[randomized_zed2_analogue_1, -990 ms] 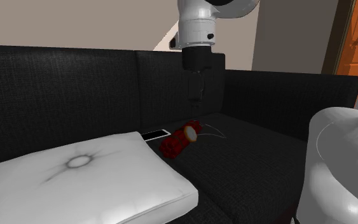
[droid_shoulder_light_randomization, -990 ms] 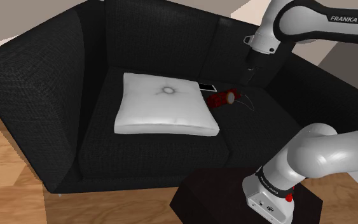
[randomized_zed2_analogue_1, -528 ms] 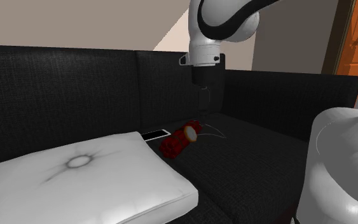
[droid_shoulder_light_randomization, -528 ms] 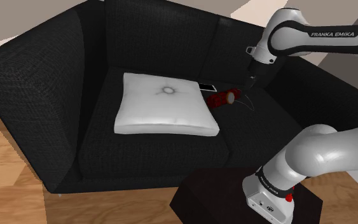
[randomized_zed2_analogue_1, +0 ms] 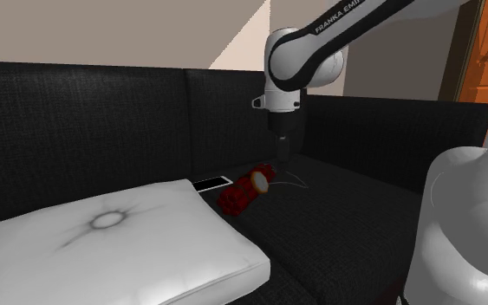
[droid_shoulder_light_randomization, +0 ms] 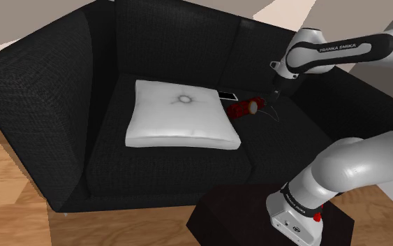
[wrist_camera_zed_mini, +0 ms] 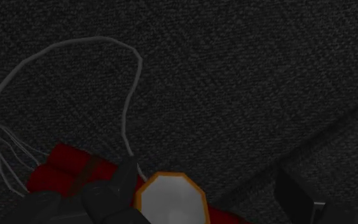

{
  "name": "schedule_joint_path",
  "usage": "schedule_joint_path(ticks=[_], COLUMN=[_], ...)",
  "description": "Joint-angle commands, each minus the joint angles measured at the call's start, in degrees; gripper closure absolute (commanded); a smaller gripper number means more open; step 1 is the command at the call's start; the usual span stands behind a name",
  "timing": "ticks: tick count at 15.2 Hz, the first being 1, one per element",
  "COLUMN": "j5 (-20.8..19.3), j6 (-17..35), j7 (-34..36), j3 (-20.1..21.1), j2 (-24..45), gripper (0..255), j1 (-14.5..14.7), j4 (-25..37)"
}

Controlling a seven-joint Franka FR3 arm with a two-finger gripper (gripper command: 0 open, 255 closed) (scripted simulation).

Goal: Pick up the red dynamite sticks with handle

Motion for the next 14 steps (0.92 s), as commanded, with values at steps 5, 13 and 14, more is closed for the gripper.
schedule_joint_path(ticks=[5, 13, 14], j5=[-0.69, 0.33, 0.33], j6=[9.46, 16.66, 16.66], j7=[-9.16, -10.12, -10.13], j3=[-7.24, -8.67, -8.66], j2=[10.90, 15.74, 15.74], gripper=[0, 0, 0], j1=[-0.80, -0.36, -0.36], j4=[3.46, 0.96, 0.96])
